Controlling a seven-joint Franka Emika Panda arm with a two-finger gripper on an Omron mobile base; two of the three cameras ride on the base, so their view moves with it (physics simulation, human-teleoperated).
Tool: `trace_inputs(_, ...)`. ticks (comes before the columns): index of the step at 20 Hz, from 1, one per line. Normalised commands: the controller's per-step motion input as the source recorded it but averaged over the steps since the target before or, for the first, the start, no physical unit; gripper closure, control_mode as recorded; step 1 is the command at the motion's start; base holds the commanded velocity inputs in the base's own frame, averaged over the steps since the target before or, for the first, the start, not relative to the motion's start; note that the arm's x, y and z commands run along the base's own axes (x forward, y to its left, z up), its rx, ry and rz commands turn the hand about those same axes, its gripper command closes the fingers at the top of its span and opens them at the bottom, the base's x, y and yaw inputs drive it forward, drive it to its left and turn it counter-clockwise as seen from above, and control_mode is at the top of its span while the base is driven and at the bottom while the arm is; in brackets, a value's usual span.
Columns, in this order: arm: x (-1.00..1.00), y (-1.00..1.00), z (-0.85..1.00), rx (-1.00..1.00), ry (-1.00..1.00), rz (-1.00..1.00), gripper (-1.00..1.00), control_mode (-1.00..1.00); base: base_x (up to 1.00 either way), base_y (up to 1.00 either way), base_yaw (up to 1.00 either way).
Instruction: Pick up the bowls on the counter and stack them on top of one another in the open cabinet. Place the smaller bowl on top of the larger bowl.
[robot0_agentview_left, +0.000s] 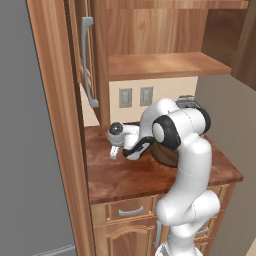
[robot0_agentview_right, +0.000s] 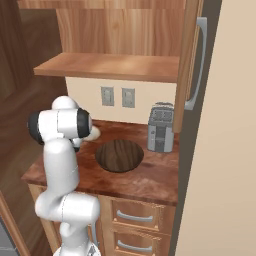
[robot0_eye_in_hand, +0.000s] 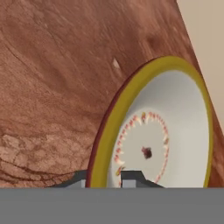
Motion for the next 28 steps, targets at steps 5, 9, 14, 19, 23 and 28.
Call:
trace_inputs(5, 0.00, 0.00, 0.09, 0.00, 0.00, 0.00, 1.00, -1.00, 0.00, 0.00, 0.00)
trace_inputs(9, 0.00, 0.00, 0.18, 0.00, 0.00, 0.00, 1.00, -1.00, 0.00, 0.00, 0.00)
trace_inputs(14, -0.04, 0.00, 0.22, 0.00, 0.00, 0.00, 1.00, -1.00, 0.00, 0.00, 0.00)
trace_inputs(19, -0.09, 0.00, 0.17, 0.00, 0.00, 0.00, 1.00, -1.00, 0.00, 0.00, 0.00)
trace_inputs(23, -0.15, -0.01, 0.16, -0.02, 0.00, 0.00, 1.00, -1.00, 0.00, 0.00, 0.00)
trace_inputs(28, -0.19, -0.10, 0.19, -0.03, 0.02, 0.00, 1.00, -1.00, 0.00, 0.00, 0.00)
